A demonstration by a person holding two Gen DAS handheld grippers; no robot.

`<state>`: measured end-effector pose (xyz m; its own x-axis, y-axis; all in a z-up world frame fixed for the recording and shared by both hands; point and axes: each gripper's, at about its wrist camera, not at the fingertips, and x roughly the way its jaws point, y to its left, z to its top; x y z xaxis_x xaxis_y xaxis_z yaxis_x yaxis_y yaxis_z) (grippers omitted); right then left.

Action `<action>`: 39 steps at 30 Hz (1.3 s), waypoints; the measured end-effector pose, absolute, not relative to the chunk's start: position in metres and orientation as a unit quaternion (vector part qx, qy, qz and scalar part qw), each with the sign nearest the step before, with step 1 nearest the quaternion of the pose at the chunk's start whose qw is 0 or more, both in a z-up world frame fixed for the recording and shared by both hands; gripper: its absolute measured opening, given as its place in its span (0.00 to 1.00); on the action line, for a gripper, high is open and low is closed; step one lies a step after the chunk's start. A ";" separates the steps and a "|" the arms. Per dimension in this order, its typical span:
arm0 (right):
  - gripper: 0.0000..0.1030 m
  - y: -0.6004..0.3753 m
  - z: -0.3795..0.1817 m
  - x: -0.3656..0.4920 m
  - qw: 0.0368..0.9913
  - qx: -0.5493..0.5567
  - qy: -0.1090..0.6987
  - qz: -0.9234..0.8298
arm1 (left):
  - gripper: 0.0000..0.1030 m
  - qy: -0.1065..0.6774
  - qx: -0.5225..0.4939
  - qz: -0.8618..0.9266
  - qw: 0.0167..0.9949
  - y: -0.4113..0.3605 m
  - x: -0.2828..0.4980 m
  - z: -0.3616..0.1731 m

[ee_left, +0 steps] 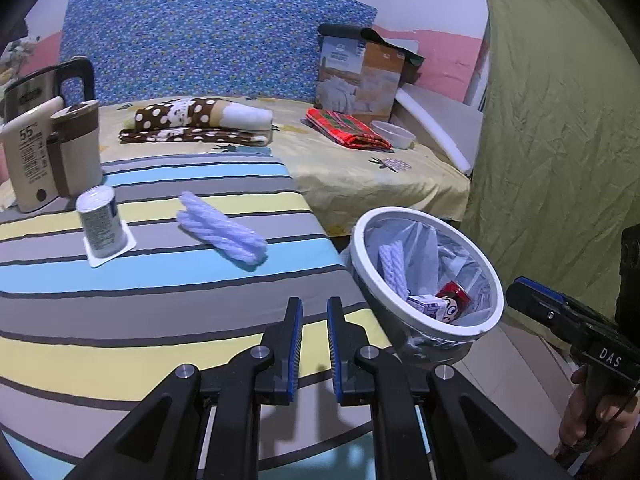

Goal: Collect trash
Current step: 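Move both grippers back toward the yogurt cup and foam sleeve, then grasp the white yogurt cup with the left gripper while the right gripper grasps the foam net sleeve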

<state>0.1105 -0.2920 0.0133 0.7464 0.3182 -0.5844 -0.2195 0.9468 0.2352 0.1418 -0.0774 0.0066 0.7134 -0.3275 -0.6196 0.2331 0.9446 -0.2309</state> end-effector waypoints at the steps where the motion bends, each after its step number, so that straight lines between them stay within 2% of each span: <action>1: 0.54 -0.290 0.014 0.110 0.931 0.075 0.325 0.146 | 0.11 0.346 -0.069 -0.149 0.924 -0.075 0.141 0.007; 11: 0.54 -0.264 0.012 0.116 0.925 0.063 0.331 0.175 | 0.14 0.345 -0.077 -0.116 0.928 -0.045 0.134 0.003; 20: 0.54 -0.229 0.007 0.135 0.914 0.041 0.344 0.213 | 0.23 0.351 -0.092 -0.068 0.929 -0.005 0.141 -0.003; 25: 0.54 -0.212 0.004 0.152 0.907 0.027 0.352 0.231 | 0.38 0.347 -0.105 -0.035 0.931 0.024 0.152 -0.002; 33: 0.54 -0.190 -0.006 0.180 0.894 -0.001 0.371 0.250 | 0.40 0.349 -0.106 -0.004 0.931 0.051 0.180 -0.003; 39: 0.54 -0.174 -0.018 0.201 0.882 -0.026 0.395 0.256 | 0.46 0.357 -0.117 0.011 0.927 0.068 0.211 -0.011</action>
